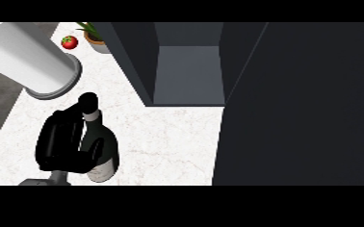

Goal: Pick up the wine, place it into the cabinet and close the cabinet

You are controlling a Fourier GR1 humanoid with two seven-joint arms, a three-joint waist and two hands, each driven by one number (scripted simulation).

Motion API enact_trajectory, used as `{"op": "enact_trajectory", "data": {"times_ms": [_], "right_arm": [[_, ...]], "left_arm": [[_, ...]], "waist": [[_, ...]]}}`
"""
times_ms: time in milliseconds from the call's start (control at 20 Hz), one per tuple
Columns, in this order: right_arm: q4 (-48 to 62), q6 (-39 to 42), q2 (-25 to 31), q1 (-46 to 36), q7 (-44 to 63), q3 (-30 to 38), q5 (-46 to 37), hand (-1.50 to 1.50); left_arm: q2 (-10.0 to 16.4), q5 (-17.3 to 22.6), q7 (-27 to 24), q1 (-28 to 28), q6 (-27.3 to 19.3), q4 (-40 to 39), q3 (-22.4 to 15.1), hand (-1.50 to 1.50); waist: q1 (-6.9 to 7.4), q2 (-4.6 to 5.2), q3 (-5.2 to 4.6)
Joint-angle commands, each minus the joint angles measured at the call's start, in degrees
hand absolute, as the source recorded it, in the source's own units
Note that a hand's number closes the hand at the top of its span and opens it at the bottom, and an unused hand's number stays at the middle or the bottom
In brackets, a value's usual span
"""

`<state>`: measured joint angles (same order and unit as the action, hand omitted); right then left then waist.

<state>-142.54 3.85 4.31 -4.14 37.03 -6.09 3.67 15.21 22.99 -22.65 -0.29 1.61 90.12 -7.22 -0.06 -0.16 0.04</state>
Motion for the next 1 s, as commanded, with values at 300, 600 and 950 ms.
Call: {"op": "enact_trajectory", "data": {"times_ms": [300, 600, 950], "right_arm": [[-7.1, -0.6, 0.1, -1.1, 6.0, 0.1, 3.5, -1.50], [-6.5, 1.8, 0.4, 2.7, 1.4, 3.7, 6.8, -1.50], [-3.4, 1.5, -0.9, 1.1, 0.2, 3.3, 5.7, -1.50]], "left_arm": [[-4.6, -4.5, 16.4, -5.2, -7.7, 11.3, -7.2, 1.50], [-9.5, -8.2, 22.5, -9.6, -12.8, 16.8, -10.7, 1.50], [-15.1, -11.0, 27.6, -17.0, -18.9, 13.4, -13.0, 1.50]], "waist": [[-0.49, 0.04, -0.03], [-0.40, 0.02, 0.02], [-0.23, 0.11, -0.02]]}}
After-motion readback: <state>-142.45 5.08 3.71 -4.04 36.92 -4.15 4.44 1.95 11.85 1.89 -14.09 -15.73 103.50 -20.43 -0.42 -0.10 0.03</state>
